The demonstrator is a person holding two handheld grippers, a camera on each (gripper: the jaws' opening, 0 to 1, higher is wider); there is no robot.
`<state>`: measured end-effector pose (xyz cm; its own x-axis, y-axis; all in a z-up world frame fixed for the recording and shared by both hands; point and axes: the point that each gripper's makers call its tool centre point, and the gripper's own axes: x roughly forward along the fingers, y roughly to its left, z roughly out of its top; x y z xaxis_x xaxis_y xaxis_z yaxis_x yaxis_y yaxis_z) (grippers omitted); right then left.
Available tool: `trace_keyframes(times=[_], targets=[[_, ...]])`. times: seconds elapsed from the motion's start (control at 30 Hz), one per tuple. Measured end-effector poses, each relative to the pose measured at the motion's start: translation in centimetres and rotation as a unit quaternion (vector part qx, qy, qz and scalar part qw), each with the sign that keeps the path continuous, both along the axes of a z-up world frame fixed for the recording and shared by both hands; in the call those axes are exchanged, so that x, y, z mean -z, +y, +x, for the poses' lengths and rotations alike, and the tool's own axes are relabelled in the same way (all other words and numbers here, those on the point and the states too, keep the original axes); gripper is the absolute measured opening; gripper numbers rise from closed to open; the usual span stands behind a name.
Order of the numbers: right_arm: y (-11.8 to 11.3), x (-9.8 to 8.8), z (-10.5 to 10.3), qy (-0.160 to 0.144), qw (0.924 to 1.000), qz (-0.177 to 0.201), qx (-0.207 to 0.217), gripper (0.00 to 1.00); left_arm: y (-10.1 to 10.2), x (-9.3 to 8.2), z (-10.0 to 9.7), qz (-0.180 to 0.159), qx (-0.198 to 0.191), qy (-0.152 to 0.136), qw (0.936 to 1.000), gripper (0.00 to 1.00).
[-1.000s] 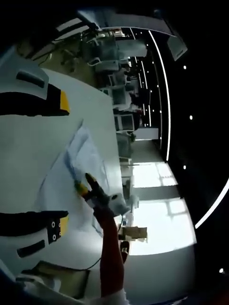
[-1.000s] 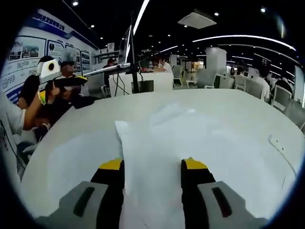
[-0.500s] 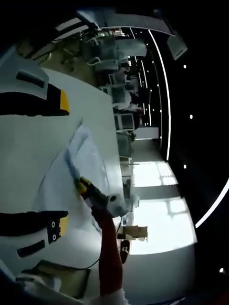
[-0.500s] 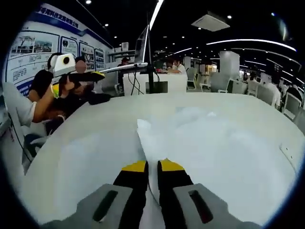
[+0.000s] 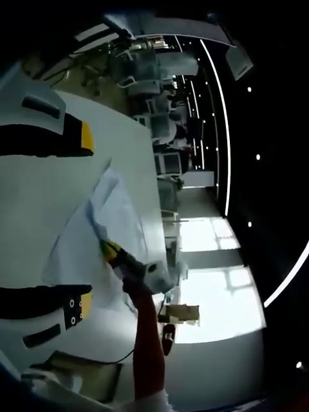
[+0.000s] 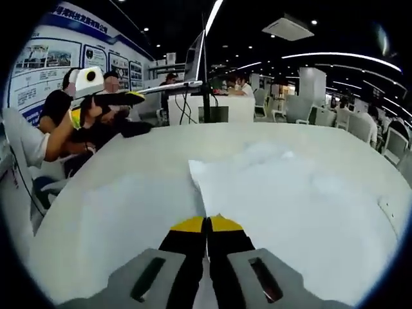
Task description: Organize the stack of printing papers by aligning and flattening the scattered papers on the table
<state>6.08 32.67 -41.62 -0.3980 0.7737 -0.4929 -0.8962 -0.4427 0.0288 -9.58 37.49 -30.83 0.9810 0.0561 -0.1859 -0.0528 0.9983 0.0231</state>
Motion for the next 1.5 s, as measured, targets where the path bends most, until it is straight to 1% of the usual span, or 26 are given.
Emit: trace_keyframes(times=[0.17,0.23,0.3,0.33,0.4,0.47,0.63,0.83,0.9,0.97,1.1,1.17,1.23,1.27,1.33,1.37,1.4,1.43,1.5], targets=[[-0.1,0.0,-0.1,-0.01,0.9999,0.0,-0.001,0.0,0.1,-0.1,0.1,0.003,0.0,0.0,1.0,0.84],[-0.1,0.0,-0.1,-0.009,0.9999,-0.002,0.004,0.0,0.2,-0.2,0.1,0.002,-0.001,0.0,1.0,0.84],[-0.1,0.0,-0.1,-0.004,1.0,-0.002,0.008,0.0,0.2,-0.2,0.1,0.003,-0.001,0.001,1.0,0.84],[-0.1,0.0,0.0,0.011,0.9998,-0.003,0.015,0.0,0.2,-0.1,0.1,0.004,0.0,0.002,1.0,0.84],[-0.2,0.0,0.0,0.019,0.9997,0.002,0.017,0.0,0.2,-0.1,0.1,0.004,-0.001,0.002,1.0,0.84],[-0.2,0.0,0.0,0.039,0.9988,-0.003,0.03,0.0,0.2,0.0,0.0,0.004,-0.002,0.004,1.0,0.84],[-0.1,0.0,0.0,0.044,0.9983,-0.011,0.037,0.0,0.2,-0.3,0.1,0.006,-0.003,0.005,1.0,0.84],[-0.1,0.0,-0.1,0.041,0.9981,-0.011,0.046,0.0,0.0,-0.5,0.2,0.007,-0.003,0.003,1.0,0.84],[0.1,0.0,0.2,0.024,0.9988,-0.006,0.041,0.0,-0.1,-0.3,0.2,0.008,-0.004,0.005,1.0,0.84],[0.3,0.0,0.3,0.015,0.9991,-0.005,0.04,0.0,-0.2,-0.2,0.1,0.009,-0.004,0.006,0.9999,0.84],[0.1,-0.4,0.4,0.016,0.9988,-0.009,0.046,0.0,-0.4,-0.1,-0.1,0.008,-0.005,0.005,0.9999,0.84],[0.2,-0.9,0.5,0.048,0.9962,-0.015,0.071,0.0,-0.3,0.1,-0.2,0.006,-0.006,0.005,0.9999,0.84],[0.2,-1.1,1.0,0.05,0.9945,-0.023,0.089,0.0,-0.3,0.2,-0.3,0.005,-0.008,0.007,0.9999,0.84],[0.2,-1.3,1.3,0.058,0.9921,-0.028,0.108,0.0,-0.2,0.3,-0.3,0.005,-0.009,0.007,0.9999,0.84],[0.3,-2.2,1.8,0.084,0.9872,-0.026,0.133,0.0,-0.2,0.2,-0.4,0.004,-0.01,0.004,0.9999,0.84],[0.2,-2.7,1.9,0.087,0.9875,-0.019,0.13,0.0,-0.3,0.1,-0.4,0.003,-0.009,0.003,0.9999,0.84],[0.3,-3.6,2.1,0.101,0.9859,-0.003,0.134,0.0,-0.3,0.1,-0.5,0.003,-0.009,0.003,1.0,0.84],[0.1,-4.2,2.3,0.11,0.9847,0.001,0.135,0.0,-0.4,0.2,-0.6,0.003,-0.009,0.003,0.9999,0.84],[0.0,-5.0,2.5,0.118,0.9838,0.012,0.134,0.0,-0.5,0.3,-0.8,0.004,-0.009,0.004,0.9999,0.84]])
